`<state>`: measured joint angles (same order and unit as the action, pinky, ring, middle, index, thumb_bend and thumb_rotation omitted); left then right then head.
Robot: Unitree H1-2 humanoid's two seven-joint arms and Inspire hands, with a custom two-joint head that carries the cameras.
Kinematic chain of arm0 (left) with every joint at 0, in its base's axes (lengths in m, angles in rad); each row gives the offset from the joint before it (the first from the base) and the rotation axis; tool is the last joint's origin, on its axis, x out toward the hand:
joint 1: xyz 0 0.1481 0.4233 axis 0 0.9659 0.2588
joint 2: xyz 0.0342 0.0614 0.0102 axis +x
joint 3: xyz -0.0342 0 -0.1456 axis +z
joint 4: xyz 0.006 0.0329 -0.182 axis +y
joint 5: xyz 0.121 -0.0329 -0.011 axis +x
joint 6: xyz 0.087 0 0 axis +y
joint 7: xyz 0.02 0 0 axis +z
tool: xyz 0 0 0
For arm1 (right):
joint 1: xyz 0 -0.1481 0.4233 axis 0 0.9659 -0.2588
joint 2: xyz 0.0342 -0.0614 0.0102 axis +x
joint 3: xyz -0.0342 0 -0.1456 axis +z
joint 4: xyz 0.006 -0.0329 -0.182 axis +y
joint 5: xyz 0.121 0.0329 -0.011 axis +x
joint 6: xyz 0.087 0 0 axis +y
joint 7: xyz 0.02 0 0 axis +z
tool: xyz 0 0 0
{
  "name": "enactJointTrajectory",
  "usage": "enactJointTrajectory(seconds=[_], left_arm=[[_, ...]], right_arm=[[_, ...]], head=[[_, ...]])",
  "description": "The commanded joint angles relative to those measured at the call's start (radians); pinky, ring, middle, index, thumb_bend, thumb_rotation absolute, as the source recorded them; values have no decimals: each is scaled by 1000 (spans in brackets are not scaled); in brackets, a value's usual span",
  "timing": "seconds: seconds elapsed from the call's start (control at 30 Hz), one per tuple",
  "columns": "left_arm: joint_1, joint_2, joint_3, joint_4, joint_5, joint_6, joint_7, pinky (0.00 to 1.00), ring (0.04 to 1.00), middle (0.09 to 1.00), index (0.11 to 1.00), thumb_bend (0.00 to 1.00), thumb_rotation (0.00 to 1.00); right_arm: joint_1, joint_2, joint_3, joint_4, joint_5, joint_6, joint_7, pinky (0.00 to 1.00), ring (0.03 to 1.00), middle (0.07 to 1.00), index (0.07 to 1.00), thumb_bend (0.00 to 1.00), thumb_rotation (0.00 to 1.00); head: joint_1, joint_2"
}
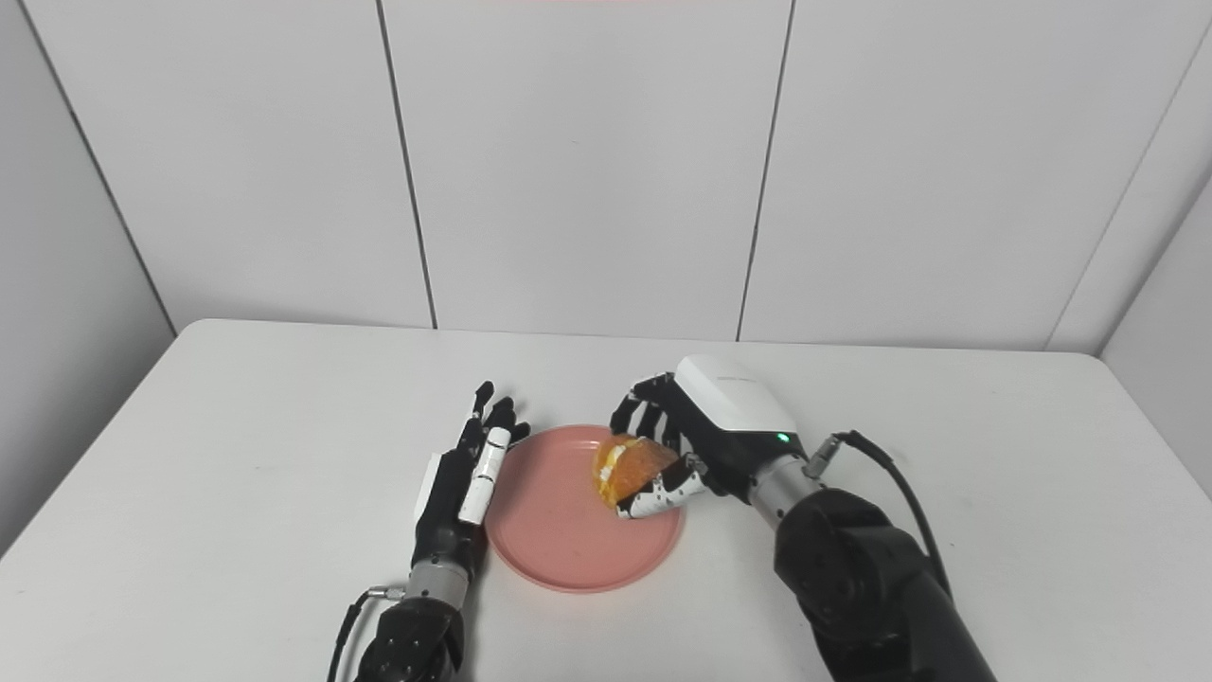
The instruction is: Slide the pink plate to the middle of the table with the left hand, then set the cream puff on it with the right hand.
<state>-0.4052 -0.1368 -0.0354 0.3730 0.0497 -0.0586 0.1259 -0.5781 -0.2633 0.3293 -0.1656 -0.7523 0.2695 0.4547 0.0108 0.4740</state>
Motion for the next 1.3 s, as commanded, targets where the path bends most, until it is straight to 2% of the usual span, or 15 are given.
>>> enactJointTrajectory(seconds=[0.0, 0.13, 0.17, 0.2, 0.27, 0.33, 0.47, 0.5, 0.53, 0.57, 0.63, 0.67, 0.93, 1.1, 1.27], left_arm=[[18, -15, -7, 54, -7, 52, -14, 856, 857, 947, 1000, 644, 862], [19, -15, -8, 59, -5, 45, -14, 857, 853, 946, 1000, 638, 859], [19, -16, -10, 61, -2, 43, -13, 849, 850, 940, 1000, 641, 865], [19, -16, -11, 63, 0, 43, -11, 845, 847, 937, 1000, 646, 869], [17, -18, -12, 65, 0, 42, -11, 850, 846, 934, 1000, 646, 874], [17, -18, -12, 64, 0, 46, -13, 861, 852, 936, 1000, 644, 880], [19, -19, -13, 62, -2, 47, -13, 875, 863, 943, 1000, 645, 884], [20, -20, -14, 62, -1, 47, -12, 871, 860, 941, 1000, 642, 886], [21, -21, -15, 61, 2, 48, -10, 862, 855, 937, 1000, 643, 890], [23, -22, -16, 59, 5, 50, -8, 859, 851, 933, 1000, 644, 892], [27, -25, -18, 54, 7, 54, -6, 854, 846, 931, 1000, 647, 895], [28, -25, -18, 53, 7, 54, -6, 854, 848, 932, 1000, 647, 895], [26, -27, -14, 51, -4, 57, -14, 888, 862, 956, 1000, 656, 882], [21, -29, -17, 52, -1, 58, -11, 855, 852, 974, 1000, 664, 888], [26, -28, -18, 43, -6, 66, -19, 873, 864, 978, 1000, 665, 891]], right_arm=[[-56, 18, 1, 4, -8, 7, -18, 279, 394, 458, 518, 517, 0], [-70, 39, 11, 26, -12, 10, -15, 286, 393, 466, 524, 516, 0], [-76, 45, 13, 37, -9, 7, -18, 252, 381, 461, 525, 515, 0], [-82, 50, 16, 49, -9, 5, -22, 263, 393, 484, 513, 516, 0], [-96, 55, 25, 73, -21, -5, -35, 414, 428, 512, 486, 518, 0], [-108, 57, 36, 96, -35, -18, -50, 519, 597, 646, 483, 517, 87], [-127, 54, 63, 132, -55, -28, -66, 428, 587, 680, 482, 517, 118], [-132, 55, 69, 140, -59, -23, -64, 389, 535, 635, 483, 516, 118], [-136, 57, 73, 150, -58, -20, -62, 352, 488, 579, 471, 519, 48], [-139, 59, 76, 159, -56, -22, -64, 308, 429, 527, 478, 525, 24], [-142, 60, 79, 176, -50, -32, -75, 239, 333, 436, 491, 526, 4], [-143, 59, 81, 185, -48, -38, -81, 227, 316, 419, 492, 527, 1], [-159, 47, 90, 238, -29, -45, -65, 219, 295, 398, 506, 523, 0], [-165, 47, 96, 270, -18, -66, -81, 252, 329, 408, 508, 524, 0], [-176, 47, 113, 278, -25, -54, -65, 267, 345, 412, 510, 524, 0]], head=[[-2, -2], [-2, -7], [-2, -6], [-2, -6], [-5, -6], [-6, -5], [-6, -4], [-5, -5], [-5, -5], [-4, -7], [-4, -7], [-4, -7], [-3, 0], [-4, 4], [-10, 9]])
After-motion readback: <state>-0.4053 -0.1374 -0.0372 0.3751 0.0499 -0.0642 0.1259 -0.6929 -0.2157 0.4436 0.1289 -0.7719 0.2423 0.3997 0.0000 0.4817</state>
